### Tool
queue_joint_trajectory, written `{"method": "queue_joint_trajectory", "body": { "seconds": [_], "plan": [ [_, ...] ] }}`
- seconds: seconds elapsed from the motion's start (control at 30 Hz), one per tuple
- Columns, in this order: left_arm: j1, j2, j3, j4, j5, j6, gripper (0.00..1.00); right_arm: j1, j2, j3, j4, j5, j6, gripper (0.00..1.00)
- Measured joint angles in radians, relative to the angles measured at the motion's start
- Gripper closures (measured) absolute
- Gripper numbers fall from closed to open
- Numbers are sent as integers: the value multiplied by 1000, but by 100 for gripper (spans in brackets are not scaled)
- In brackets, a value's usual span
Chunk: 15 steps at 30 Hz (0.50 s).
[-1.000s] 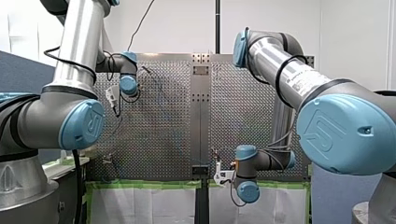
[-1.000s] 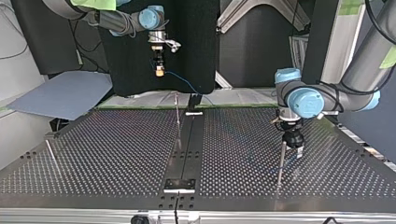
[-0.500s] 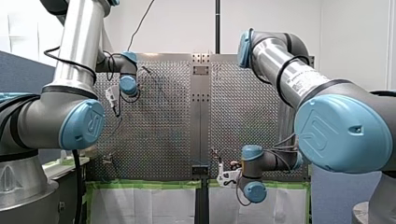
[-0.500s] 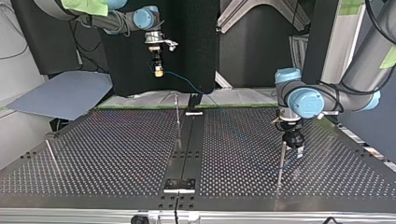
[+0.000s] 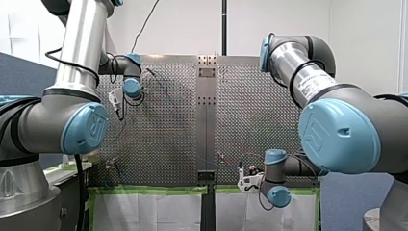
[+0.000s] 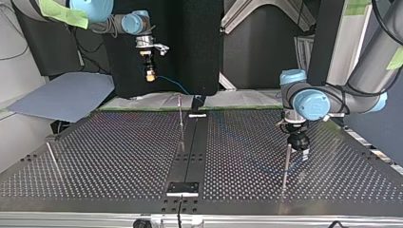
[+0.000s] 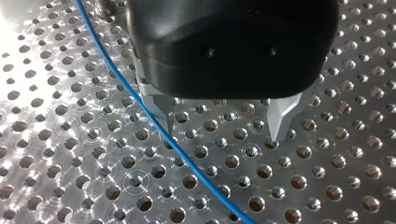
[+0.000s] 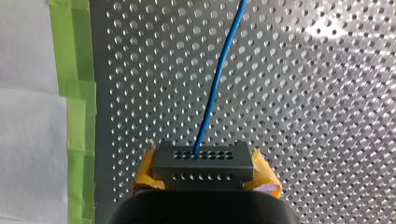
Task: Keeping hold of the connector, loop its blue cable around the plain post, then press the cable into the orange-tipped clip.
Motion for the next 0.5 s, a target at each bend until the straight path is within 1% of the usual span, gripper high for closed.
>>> {"method": "queue_joint_trajectory", "body": {
  "seconds": [0.07, 0.13, 0.3, 0.5],
  "plan": [
    [0, 0, 0, 0, 0, -1, 0, -11, 0, -2, 0, -17, 3, 100],
    [0, 0, 0, -1, -3, -5, 0, -16, 0, -6, 3, -38, 5, 100],
    [0, 0, 0, -6, -13, -13, 0, -12, 0, -20, 16, -87, 7, 100],
    [-4, 0, 0, -9, -15, -31, 0, -4, 1, -30, 30, -146, 6, 100]
  ]
}}
